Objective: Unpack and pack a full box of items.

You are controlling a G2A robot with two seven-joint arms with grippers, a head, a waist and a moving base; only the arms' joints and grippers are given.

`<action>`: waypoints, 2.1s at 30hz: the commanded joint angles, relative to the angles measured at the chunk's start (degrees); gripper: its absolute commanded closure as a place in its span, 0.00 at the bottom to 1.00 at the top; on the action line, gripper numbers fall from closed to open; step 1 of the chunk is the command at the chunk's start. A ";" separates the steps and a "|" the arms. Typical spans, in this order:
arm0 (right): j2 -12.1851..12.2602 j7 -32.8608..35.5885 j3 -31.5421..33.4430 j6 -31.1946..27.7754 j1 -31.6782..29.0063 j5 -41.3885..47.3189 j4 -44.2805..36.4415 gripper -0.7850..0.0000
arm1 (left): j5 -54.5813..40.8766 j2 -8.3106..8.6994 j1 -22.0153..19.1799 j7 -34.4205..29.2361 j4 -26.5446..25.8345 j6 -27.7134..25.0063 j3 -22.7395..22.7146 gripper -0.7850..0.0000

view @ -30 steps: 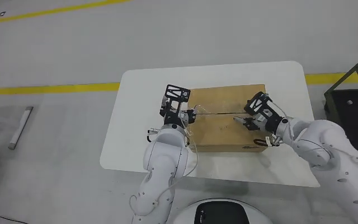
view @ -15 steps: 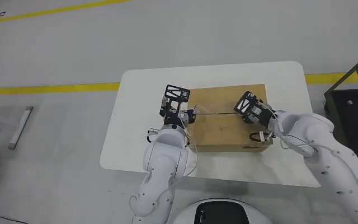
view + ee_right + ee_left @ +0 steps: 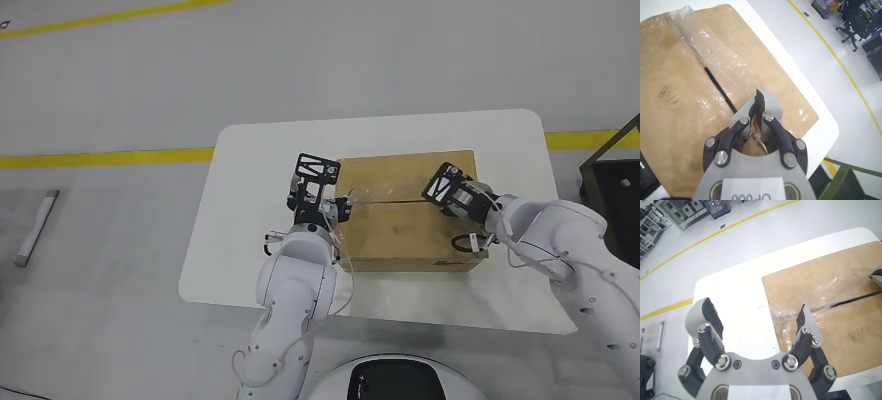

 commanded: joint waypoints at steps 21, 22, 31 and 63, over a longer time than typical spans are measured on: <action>0.48 4.54 2.23 -2.79 -0.99 2.27 -3.40 1.00 | -0.94 -0.61 -2.41 1.18 3.84 0.99 1.96 0.86; 0.47 4.64 2.47 -2.64 -0.91 3.26 -3.49 1.00 | -0.94 -0.63 -2.47 1.20 3.93 1.04 1.98 0.86; 0.33 10.18 2.26 -0.61 0.43 8.87 -6.03 1.00 | -0.67 -0.74 -2.79 1.05 4.35 1.02 1.93 1.00; 1.12 13.36 0.42 -6.17 0.77 4.67 -4.03 1.00 | -2.37 -2.05 -5.16 1.77 13.20 0.85 6.77 1.00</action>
